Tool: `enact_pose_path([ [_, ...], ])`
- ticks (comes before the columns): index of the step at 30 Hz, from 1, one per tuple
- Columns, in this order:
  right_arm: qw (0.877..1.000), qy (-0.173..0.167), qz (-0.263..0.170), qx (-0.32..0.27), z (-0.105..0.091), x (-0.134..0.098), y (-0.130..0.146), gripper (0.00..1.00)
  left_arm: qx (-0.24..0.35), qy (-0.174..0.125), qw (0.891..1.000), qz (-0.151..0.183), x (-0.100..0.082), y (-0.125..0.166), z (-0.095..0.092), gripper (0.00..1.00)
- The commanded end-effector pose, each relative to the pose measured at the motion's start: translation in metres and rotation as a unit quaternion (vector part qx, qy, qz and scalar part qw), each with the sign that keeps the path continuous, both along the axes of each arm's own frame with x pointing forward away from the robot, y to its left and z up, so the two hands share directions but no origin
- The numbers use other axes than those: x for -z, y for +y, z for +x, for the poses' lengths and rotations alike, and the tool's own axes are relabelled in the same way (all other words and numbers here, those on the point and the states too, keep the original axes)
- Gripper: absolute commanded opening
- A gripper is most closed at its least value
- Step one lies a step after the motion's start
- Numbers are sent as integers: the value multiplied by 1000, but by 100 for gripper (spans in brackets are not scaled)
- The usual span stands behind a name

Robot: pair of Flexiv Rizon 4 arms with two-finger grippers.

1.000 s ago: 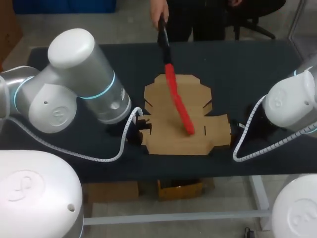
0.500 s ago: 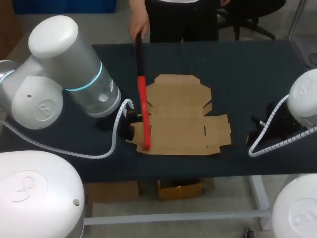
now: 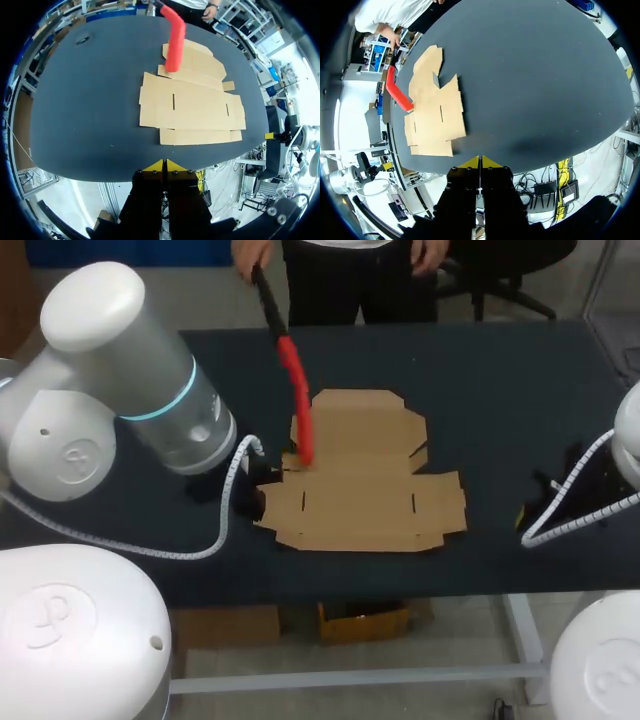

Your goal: Assemble the packaging by folding the flat box into shape, placing the metal phone stand inside, and closing the box properly

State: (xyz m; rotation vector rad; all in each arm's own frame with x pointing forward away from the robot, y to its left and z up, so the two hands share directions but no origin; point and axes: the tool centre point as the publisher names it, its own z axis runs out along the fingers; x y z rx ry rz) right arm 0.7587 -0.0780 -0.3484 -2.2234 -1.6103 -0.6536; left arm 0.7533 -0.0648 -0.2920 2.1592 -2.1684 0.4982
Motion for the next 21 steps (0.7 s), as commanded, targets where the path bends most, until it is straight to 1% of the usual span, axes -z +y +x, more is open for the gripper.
enact_pose_path([
  [1, 1000, -6, 22, 0, -4, -5, -9, 0, 5, 2, 1000, -2, -5, 3, -5, 0],
  [12, 1000, -2, 28, 11, -6, -5, -27, 0, 13, 19, 1000, -12, -8, 15, -8, 0],
  [21, 999, 6, 33, 17, -3, -1, -38, 0, 13, 34, 999, -18, -2, 21, -7, 0],
])
